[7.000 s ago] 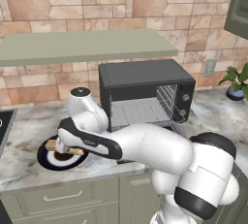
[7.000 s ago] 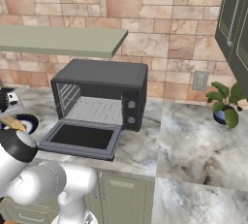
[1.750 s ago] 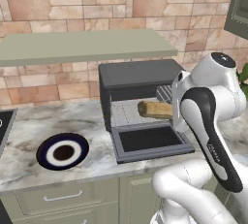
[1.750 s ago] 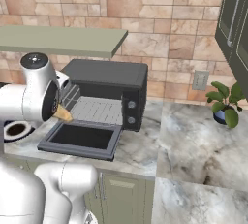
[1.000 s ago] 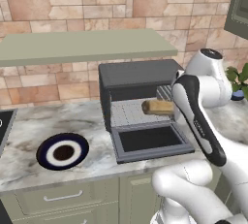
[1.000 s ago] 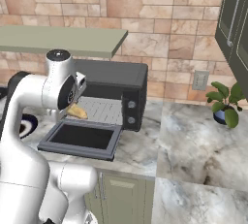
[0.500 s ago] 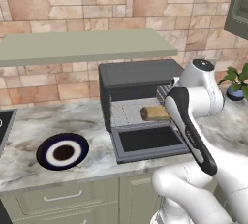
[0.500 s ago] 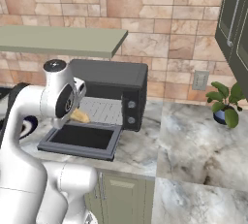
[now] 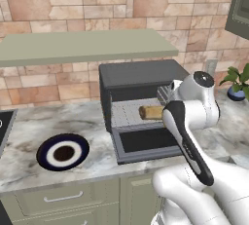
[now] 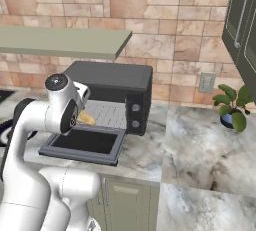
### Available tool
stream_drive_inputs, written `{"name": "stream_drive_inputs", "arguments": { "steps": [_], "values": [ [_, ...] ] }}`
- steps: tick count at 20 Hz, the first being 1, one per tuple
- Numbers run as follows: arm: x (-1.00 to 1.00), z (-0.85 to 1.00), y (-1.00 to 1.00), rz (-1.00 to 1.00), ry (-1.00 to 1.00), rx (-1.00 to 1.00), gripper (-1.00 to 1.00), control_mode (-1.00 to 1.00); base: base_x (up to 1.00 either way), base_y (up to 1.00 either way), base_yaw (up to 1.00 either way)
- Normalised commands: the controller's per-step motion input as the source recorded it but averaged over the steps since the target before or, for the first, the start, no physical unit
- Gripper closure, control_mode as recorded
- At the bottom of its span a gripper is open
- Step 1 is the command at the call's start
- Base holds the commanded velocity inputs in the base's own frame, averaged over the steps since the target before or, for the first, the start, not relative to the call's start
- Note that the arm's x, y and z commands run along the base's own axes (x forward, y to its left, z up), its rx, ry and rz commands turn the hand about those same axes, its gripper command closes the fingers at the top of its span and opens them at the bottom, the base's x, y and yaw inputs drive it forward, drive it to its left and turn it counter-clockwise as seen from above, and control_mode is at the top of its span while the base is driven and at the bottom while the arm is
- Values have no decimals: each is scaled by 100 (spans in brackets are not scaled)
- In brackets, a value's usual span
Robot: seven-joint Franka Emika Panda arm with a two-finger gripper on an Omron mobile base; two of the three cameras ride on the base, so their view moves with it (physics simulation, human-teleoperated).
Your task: Pull the toaster oven rack outwards. Pick up the baguette from the plate and place it on the toaster oven rack. Close the toaster oven door fully and set the temperature to the lowest setting.
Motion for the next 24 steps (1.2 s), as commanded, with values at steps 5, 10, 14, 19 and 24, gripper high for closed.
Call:
{"name": "stream_drive_inputs", "arguments": {
  "steps": [5,10,14,19,24],
  "values": [
    [36,0,0,0,0,0,100,-100,0,0,0],
    [28,-11,0,0,0,0,100,-100,0,0,0],
    [28,-10,0,0,0,0,100,-100,0,0,0],
    [23,-27,0,0,0,0,100,-100,0,0,0],
    [10,-37,0,2,0,0,100,-100,0,0,0]
  ]
}}
